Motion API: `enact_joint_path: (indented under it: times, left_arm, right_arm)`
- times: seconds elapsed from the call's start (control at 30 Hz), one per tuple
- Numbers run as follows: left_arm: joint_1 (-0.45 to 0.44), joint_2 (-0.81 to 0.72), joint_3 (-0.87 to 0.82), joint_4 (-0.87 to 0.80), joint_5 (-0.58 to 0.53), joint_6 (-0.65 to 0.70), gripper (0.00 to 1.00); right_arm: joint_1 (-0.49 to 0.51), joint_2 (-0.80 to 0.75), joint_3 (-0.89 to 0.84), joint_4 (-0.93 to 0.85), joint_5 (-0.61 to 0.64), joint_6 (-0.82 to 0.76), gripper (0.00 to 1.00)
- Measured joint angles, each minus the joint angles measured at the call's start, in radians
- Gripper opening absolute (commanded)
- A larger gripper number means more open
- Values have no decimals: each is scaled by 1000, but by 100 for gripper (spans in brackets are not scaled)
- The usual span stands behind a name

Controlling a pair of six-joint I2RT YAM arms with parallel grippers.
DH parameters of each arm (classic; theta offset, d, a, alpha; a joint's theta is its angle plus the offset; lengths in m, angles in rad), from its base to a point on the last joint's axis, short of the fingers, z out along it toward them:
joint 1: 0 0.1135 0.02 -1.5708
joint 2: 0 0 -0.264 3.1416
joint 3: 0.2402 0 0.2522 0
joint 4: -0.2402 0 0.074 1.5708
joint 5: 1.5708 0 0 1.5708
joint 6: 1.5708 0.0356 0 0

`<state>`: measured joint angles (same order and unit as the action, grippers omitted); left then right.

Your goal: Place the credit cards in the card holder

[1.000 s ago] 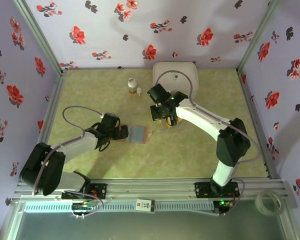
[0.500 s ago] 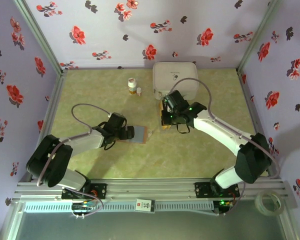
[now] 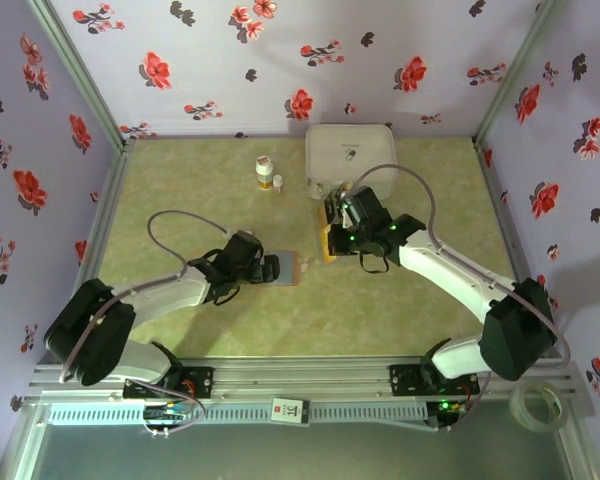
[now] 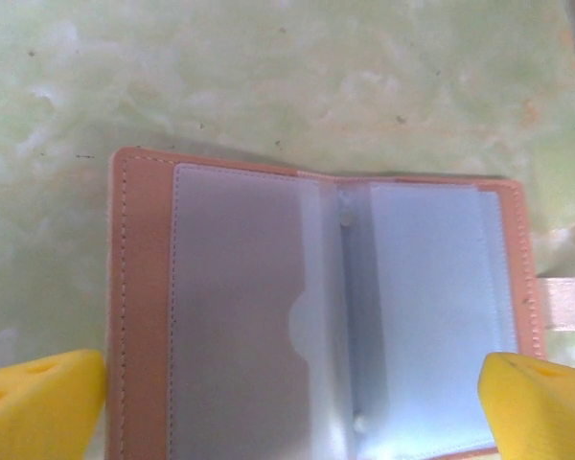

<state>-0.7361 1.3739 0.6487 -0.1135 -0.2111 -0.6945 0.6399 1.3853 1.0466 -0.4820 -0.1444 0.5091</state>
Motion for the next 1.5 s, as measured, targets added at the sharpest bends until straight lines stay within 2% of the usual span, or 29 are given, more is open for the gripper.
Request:
enact_joint_path:
  times: [0.3,0.6,0.8,0.97,1.17,1.5]
  left_arm:
    - [13,-137,7,-180,-111,-37,100]
    - [103,-139,47,-295,-154,-6,100]
    - [154,-95,91,-320,-151,78,100]
    - [198,-50,108,-319,-119,139,100]
    - [201,-8,120,-312,-91,193,100]
    - [198,34,121,-278,-65,209,100]
  right_arm:
    - [-7,-2,-65,185,-153,85,0]
    - [-7,6,-239,499,-233,278,0]
    - [5,65,-293,680,-229,383,0]
    - [59,140,-293,762,-200,412,0]
    - [109,201,-299,848,-165,419,0]
    - [114,284,-355,1073,-144,444,0]
